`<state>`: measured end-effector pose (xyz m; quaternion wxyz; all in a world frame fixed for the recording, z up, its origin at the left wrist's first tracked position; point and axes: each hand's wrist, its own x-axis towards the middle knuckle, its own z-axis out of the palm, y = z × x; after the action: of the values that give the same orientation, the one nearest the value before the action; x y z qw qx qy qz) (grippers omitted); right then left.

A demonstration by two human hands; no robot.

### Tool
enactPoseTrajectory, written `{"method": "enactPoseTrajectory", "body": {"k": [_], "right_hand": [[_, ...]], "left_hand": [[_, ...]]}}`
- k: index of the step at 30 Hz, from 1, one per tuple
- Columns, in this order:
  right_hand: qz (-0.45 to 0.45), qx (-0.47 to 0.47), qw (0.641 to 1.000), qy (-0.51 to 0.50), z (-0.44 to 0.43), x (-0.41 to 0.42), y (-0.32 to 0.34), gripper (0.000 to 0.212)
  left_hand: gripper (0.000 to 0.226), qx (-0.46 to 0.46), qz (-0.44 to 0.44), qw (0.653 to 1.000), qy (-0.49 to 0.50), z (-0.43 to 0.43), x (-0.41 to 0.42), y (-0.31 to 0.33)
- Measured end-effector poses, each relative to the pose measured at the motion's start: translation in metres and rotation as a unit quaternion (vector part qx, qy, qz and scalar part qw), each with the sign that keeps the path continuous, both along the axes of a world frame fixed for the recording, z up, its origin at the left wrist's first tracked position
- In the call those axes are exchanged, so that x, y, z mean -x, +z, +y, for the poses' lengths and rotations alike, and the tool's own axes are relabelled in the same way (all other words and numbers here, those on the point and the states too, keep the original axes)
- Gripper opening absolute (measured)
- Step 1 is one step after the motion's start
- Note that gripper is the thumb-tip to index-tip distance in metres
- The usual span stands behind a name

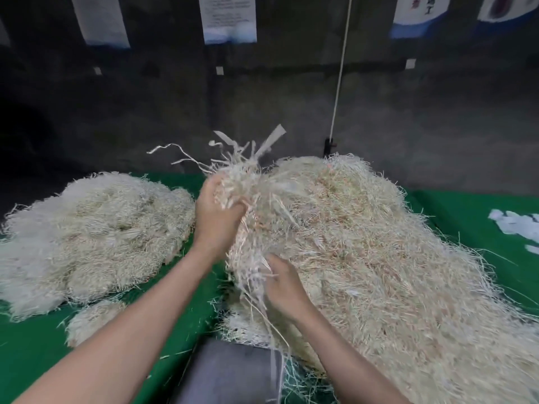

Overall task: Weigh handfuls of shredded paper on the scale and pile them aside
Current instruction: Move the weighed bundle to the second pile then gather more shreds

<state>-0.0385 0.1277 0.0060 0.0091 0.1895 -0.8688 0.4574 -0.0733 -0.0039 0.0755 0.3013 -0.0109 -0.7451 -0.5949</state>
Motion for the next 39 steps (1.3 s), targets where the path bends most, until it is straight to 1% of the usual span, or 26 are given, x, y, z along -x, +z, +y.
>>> {"method": "enactPoseTrajectory", "body": {"k": [1,3,4,5,7,8,10,11,12,15,17,19,21,22,25,27,28,29,30,32,33,34,35,36,38,39], "right_hand": [[0.043,-0.026,0.999,0.011,-0.004,-0.001,-0.003,0.016],[0.120,-0.072,0.990,0.020,-0.009,-0.005,-0.001,0.022],[0.147,-0.071,0.986,0.017,-0.012,-0.007,0.002,0.024],[0.170,-0.063,0.983,0.006,-0.015,-0.008,0.003,0.024],[0.191,-0.020,0.981,-0.028,-0.018,-0.006,0.004,0.020],[0.181,0.010,0.982,-0.046,-0.019,-0.003,0.004,0.016],[0.129,0.063,0.987,-0.075,-0.021,-0.002,0.006,0.009],[0.095,0.091,0.988,-0.074,-0.021,-0.002,0.007,0.009],[0.061,0.117,0.989,-0.065,-0.022,-0.003,0.008,0.016],[-0.054,0.183,0.981,-0.016,-0.026,-0.010,0.011,0.064],[-0.158,0.235,0.959,0.010,-0.026,-0.015,0.008,0.078],[-0.242,0.270,0.932,-0.014,-0.027,-0.020,0.006,0.091],[-0.264,0.265,0.923,-0.090,-0.027,-0.021,0.010,0.098],[-0.255,0.256,0.924,-0.122,-0.027,-0.021,0.012,0.097],[-0.162,0.199,0.946,-0.199,-0.022,-0.019,0.024,0.091],[-0.106,0.203,0.944,-0.237,-0.019,-0.020,0.035,0.092],[-0.087,0.222,0.938,-0.251,-0.018,-0.019,0.039,0.092],[-0.080,0.242,0.930,-0.265,-0.018,-0.017,0.044,0.092],[-0.074,0.271,0.918,-0.280,-0.019,-0.012,0.047,0.091],[-0.039,0.330,0.890,-0.314,-0.026,-0.009,0.055,0.084],[-0.005,0.346,0.881,-0.322,-0.031,-0.009,0.056,0.072],[0.060,0.328,0.887,-0.320,-0.037,-0.010,0.055,0.050],[0.125,0.274,0.900,-0.316,-0.043,-0.016,0.052,0.023],[0.169,0.222,0.913,-0.296,-0.051,-0.022,0.045,0.009],[0.195,0.143,0.943,-0.228,-0.066,-0.033,0.021,0.020],[0.200,0.133,0.950,-0.197,-0.074,-0.041,0.011,0.021]], "left_hand": [[0.056,0.060,0.003,0.998,0.019,-0.006,-0.003,-0.009],[0.057,0.181,-0.030,0.983,0.015,-0.013,-0.006,-0.039],[0.061,0.228,-0.054,0.972,0.007,-0.014,-0.010,-0.055],[0.063,0.242,-0.074,0.967,-0.009,-0.013,-0.015,-0.068],[0.056,0.178,-0.096,0.974,-0.098,-0.013,-0.025,-0.078],[0.051,0.150,-0.117,0.969,-0.156,-0.013,-0.027,-0.080],[0.045,0.189,-0.171,0.933,-0.254,-0.014,-0.033,-0.076],[0.038,0.208,-0.180,0.918,-0.286,-0.016,-0.034,-0.075],[0.035,0.206,-0.179,0.913,-0.302,-0.017,-0.036,-0.072],[0.047,0.202,-0.137,0.926,-0.289,-0.018,-0.044,-0.062],[0.058,0.244,-0.095,0.921,-0.288,-0.022,-0.043,-0.064],[0.069,0.265,-0.080,0.914,-0.296,-0.024,-0.042,-0.065],[0.065,0.219,-0.108,0.919,-0.310,-0.027,-0.045,-0.058],[0.061,0.184,-0.123,0.921,-0.322,-0.029,-0.047,-0.053],[0.045,0.054,-0.097,0.930,-0.351,-0.041,-0.051,-0.044],[0.036,-0.056,-0.080,0.939,-0.330,-0.053,-0.055,-0.041],[0.042,-0.083,-0.091,0.941,-0.316,-0.059,-0.056,-0.044],[0.060,-0.104,-0.128,0.933,-0.320,-0.064,-0.057,-0.049],[0.081,-0.137,-0.181,0.913,-0.340,-0.066,-0.060,-0.055],[0.101,-0.233,-0.270,0.852,-0.382,-0.062,-0.068,-0.070],[0.106,-0.297,-0.302,0.820,-0.384,-0.056,-0.070,-0.077],[0.108,-0.366,-0.326,0.786,-0.378,-0.051,-0.070,-0.083],[0.108,-0.423,-0.336,0.753,-0.377,-0.046,-0.068,-0.086],[0.105,-0.465,-0.330,0.725,-0.385,-0.041,-0.064,-0.086],[0.090,-0.538,-0.287,0.692,-0.387,-0.032,-0.055,-0.075],[0.074,-0.573,-0.269,0.689,-0.353,-0.029,-0.052,-0.071]]}}
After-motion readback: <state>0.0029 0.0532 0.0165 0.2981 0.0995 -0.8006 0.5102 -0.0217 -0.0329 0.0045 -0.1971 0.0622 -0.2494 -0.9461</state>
